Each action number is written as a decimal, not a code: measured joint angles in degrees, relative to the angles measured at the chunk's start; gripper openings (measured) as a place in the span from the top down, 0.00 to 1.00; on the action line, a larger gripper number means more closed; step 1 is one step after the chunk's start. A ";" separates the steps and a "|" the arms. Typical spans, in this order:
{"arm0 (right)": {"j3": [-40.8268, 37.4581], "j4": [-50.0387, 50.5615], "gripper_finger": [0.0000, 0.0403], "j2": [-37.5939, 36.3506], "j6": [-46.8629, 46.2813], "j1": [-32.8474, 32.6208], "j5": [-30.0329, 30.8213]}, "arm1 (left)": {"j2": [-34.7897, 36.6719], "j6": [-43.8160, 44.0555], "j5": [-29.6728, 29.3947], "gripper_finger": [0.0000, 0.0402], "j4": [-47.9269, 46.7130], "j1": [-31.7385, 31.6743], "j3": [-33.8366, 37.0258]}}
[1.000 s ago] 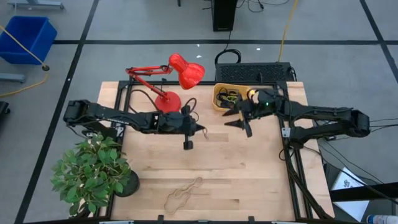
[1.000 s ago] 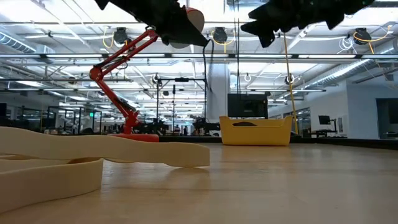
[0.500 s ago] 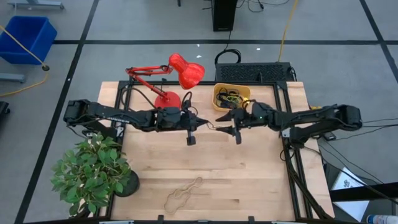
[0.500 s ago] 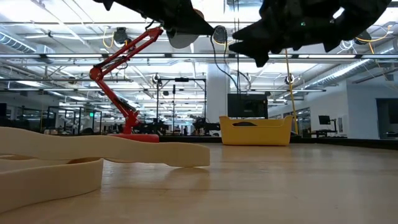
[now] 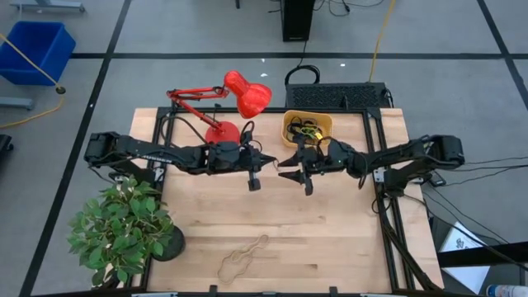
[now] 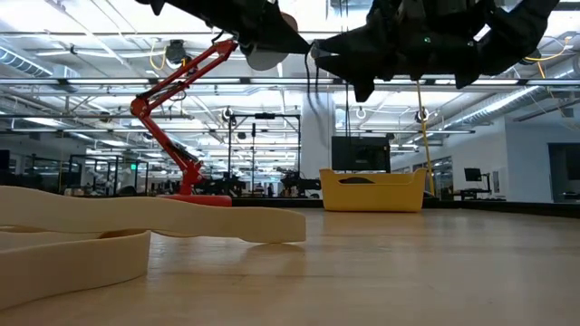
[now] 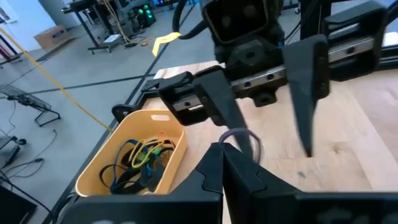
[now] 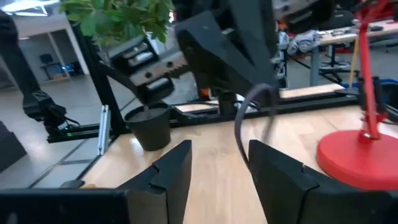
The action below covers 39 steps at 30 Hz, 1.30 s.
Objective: Pick and place rubber bands into bin
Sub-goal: Put the purple rubber band into the yellow container
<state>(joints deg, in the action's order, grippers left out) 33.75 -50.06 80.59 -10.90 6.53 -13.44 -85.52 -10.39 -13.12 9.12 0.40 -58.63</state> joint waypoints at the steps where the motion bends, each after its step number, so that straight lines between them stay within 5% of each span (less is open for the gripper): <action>1: 0.27 -0.28 0.63 0.60 0.00 -0.22 0.00 | 0.00 0.01 0.02 0.99 -0.02 -0.07 0.00; 10: 3.41 -0.25 0.70 4.75 -0.46 -0.27 0.16 | 0.02 0.00 -0.03 0.99 -0.22 -0.08 0.00; 20: 3.67 0.20 0.98 4.19 -0.44 -0.27 -0.04 | 0.02 0.62 -0.94 0.99 0.05 -0.17 0.00; 33: 3.66 0.57 1.00 4.18 -1.95 -0.27 -0.08 | 0.02 0.56 -0.94 0.87 0.04 -0.16 0.00; 39: 3.64 0.85 1.00 3.47 -1.94 -0.16 -0.08 | 0.04 4.55 -0.45 0.74 -2.08 -0.16 0.00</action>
<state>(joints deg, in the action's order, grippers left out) 37.39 -49.21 84.06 -12.84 6.37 -13.52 -85.47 -5.84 -13.57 7.04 0.24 -58.63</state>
